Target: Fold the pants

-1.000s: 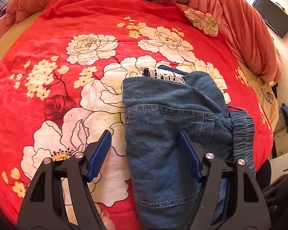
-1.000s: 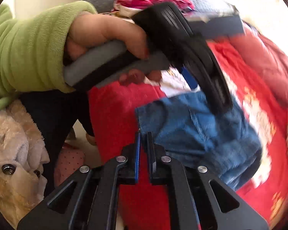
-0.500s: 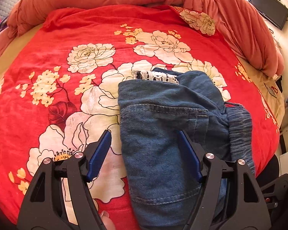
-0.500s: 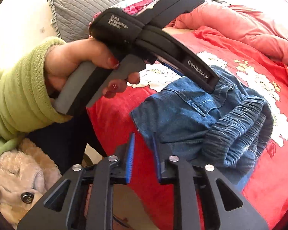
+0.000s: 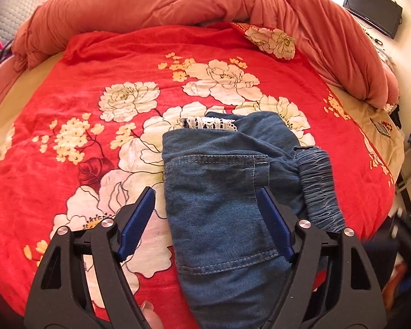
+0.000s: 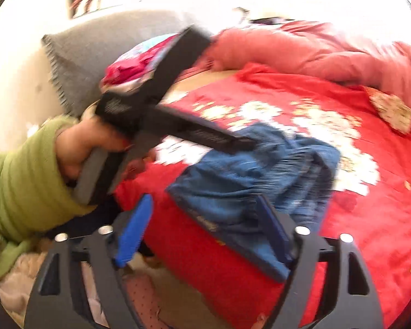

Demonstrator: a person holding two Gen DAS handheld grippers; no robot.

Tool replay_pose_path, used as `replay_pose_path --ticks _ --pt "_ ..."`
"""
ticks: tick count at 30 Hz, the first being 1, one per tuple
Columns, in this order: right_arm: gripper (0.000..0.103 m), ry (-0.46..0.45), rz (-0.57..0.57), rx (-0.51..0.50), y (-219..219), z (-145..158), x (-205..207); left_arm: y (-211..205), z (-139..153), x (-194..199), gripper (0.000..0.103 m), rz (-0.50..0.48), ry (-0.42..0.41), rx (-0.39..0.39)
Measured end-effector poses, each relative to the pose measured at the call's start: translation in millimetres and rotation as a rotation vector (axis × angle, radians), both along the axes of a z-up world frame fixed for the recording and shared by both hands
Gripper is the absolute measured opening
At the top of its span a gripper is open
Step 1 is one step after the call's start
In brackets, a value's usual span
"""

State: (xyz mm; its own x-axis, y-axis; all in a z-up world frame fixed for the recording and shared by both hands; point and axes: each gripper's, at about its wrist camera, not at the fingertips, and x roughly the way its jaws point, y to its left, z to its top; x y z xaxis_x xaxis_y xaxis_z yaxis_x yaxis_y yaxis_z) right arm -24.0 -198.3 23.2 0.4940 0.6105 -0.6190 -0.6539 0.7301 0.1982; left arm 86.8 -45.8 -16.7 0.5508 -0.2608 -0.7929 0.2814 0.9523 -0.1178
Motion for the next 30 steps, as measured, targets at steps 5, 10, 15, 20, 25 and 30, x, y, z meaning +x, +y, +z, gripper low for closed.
replay_pose_path --ticks 5,10,15,20,25,30 --pt "0.093 0.04 -0.178 0.013 -29 -3 19 7 3 -5 0.075 0.022 -0.023 0.012" --pt "0.096 0.074 -0.293 0.005 -46 -10 35 14 1 -9 0.079 0.039 -0.031 0.018" --pt "0.098 0.11 -0.382 0.01 -60 -17 47 23 -3 -14 0.086 0.057 -0.023 0.004" --pt "0.098 0.133 -0.429 0.032 -72 -18 57 33 -6 -17 0.088 0.072 -0.007 -0.02" --pt "0.098 0.166 -0.416 0.055 -74 -17 76 38 -14 -15 0.088 0.08 0.036 -0.082" --pt "0.098 0.259 -0.352 0.087 -68 -30 106 26 -30 -11 0.088 0.051 0.084 -0.105"
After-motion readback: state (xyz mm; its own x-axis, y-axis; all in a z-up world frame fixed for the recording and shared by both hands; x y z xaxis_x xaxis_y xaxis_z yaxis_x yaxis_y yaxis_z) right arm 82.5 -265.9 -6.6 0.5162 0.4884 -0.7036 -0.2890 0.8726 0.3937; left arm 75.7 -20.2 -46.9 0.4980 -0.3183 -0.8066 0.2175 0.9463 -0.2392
